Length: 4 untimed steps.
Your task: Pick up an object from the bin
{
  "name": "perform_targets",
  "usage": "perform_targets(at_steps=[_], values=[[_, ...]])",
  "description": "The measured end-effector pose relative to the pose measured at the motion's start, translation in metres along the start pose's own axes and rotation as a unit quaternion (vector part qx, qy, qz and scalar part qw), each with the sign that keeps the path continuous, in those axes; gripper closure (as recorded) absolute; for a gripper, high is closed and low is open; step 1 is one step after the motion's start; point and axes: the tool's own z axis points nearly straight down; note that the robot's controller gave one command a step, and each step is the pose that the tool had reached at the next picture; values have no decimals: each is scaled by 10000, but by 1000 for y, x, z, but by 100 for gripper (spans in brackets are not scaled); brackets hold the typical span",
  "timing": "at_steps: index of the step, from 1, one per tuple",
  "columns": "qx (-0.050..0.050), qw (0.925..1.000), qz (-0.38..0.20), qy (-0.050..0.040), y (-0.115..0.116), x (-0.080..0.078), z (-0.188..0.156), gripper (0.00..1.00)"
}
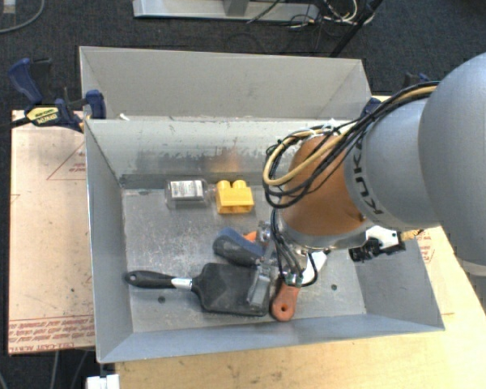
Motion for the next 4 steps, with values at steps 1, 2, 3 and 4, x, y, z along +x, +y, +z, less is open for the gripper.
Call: perform_targets(at_steps=[1,2,3,4], values=[[-28,9998,-176,-95,11,-11,12,100],[-26,9998,-175,-90,11,-11,13,100],[-24,9998,-172,-81,10,-10,10,100],[-11,9998,-174,-39,10,-8,-4,100]])
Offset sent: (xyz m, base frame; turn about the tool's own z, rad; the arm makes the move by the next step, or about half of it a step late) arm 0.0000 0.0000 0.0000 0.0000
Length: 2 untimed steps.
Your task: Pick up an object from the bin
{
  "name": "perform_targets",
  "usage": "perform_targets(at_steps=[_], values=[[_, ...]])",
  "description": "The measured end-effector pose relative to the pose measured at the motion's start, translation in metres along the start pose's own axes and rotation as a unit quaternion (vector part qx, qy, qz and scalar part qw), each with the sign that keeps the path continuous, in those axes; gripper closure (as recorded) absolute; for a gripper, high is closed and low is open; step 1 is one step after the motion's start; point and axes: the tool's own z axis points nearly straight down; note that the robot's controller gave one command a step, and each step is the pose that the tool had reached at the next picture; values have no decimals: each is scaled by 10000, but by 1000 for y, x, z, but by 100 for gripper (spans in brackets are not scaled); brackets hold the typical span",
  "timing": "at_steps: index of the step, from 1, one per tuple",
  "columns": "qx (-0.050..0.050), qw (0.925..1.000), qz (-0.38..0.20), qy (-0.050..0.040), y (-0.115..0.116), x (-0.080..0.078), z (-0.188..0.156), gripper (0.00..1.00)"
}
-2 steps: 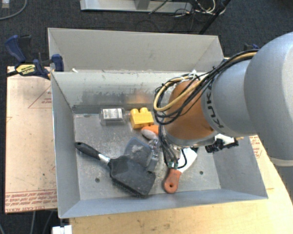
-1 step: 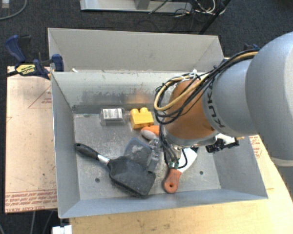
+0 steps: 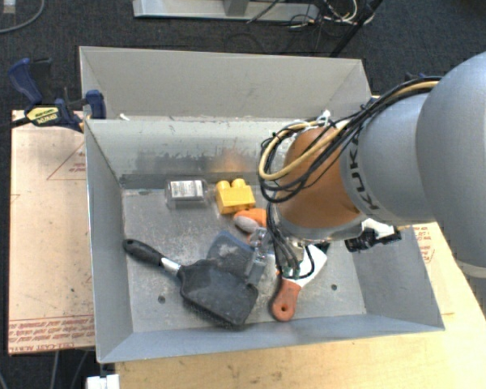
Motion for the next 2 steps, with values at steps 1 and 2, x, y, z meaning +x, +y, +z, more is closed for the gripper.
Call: perform_targets(at_steps=[1,2], values=[[3,10000,-7,11,0,0,-21,100],[0,10000,-10,3,1,0,-43,100]])
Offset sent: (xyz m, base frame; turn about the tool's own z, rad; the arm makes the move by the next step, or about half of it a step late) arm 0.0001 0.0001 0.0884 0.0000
